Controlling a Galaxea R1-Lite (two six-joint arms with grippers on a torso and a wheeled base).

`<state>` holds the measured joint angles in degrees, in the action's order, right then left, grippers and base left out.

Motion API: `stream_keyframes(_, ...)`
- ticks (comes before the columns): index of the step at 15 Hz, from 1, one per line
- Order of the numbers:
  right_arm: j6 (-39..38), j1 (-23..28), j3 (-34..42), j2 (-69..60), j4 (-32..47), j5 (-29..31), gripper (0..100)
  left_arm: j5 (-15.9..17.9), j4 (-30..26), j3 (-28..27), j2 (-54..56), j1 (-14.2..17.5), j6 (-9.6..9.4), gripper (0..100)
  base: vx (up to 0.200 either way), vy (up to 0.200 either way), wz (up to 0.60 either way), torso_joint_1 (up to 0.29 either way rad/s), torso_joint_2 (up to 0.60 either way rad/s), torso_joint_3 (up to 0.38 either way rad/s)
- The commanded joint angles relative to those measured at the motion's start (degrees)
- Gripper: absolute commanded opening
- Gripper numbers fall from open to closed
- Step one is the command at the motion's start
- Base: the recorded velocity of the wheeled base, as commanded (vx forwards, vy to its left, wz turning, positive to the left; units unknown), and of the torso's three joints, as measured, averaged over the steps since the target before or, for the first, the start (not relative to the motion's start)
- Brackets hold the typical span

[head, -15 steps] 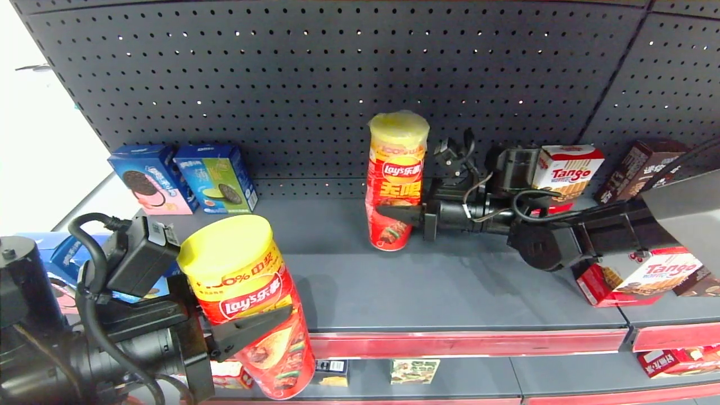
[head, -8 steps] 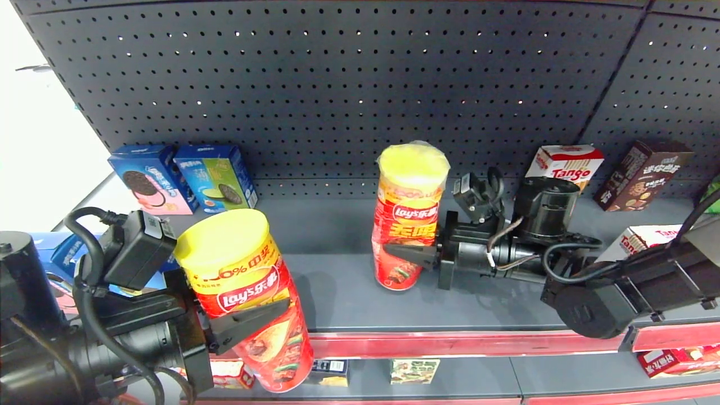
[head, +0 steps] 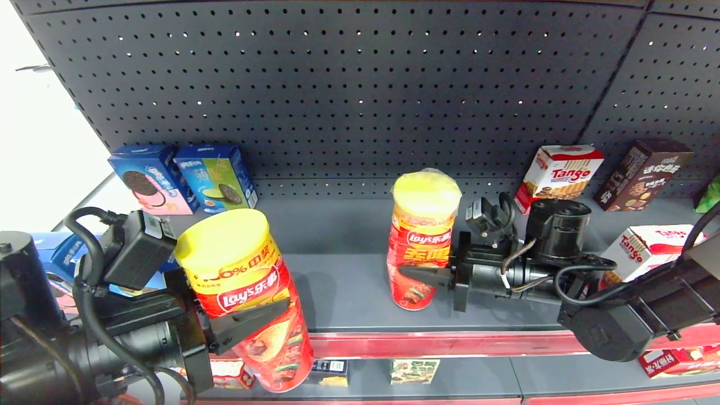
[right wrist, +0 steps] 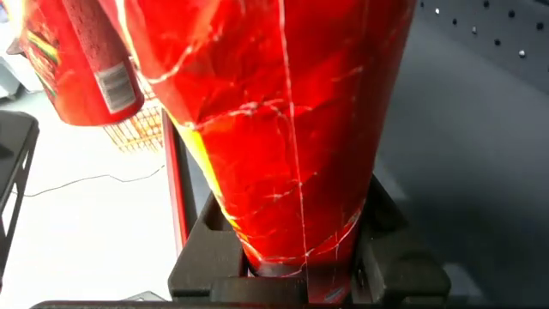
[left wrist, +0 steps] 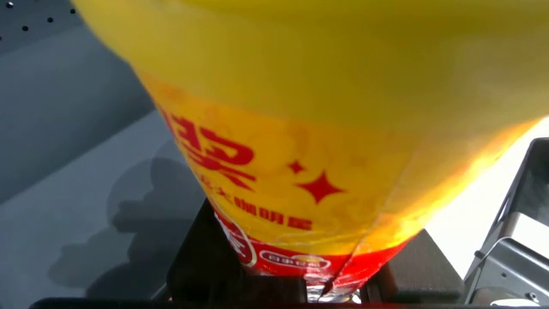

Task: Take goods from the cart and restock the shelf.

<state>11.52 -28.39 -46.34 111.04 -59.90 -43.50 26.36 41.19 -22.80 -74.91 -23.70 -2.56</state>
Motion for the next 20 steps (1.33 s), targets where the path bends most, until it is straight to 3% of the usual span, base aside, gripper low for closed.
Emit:
stream_keyframes(1,0.2,0.6,1.0,-0.1,-0.1,-0.2,0,0.0,0.0,-0.1,-0.1,0.0,0.01,0,0.000,0.000,0.00,0.000,0.00,0.000)
stream_keyframes(7,0.9,1.1,1.3,0.2,-0.2,-0.4,0,0.0,0.0,0.2,-0.1,0.1,0.01,0,0.000,0.000,0.00,0.000,0.00,0.000)
stream_keyframes(8,1.0,1.1,1.3,0.2,-0.2,-0.6,100,0.0,0.0,0.2,-0.1,0.1,0.01,0,0.000,0.000,0.00,0.000,0.00,0.000)
stream_keyframes(14,1.4,2.3,4.5,-2.4,-1.4,-0.6,100,0.0,0.0,0.3,0.0,0.0,0.01,0,0.000,0.000,0.00,0.000,0.00,0.000)
stream_keyframes(20,1.1,5.9,10.4,-16.9,0.0,0.3,100,0.0,0.0,0.3,0.0,0.0,0.01,0,0.000,0.000,0.00,0.000,0.00,0.000)
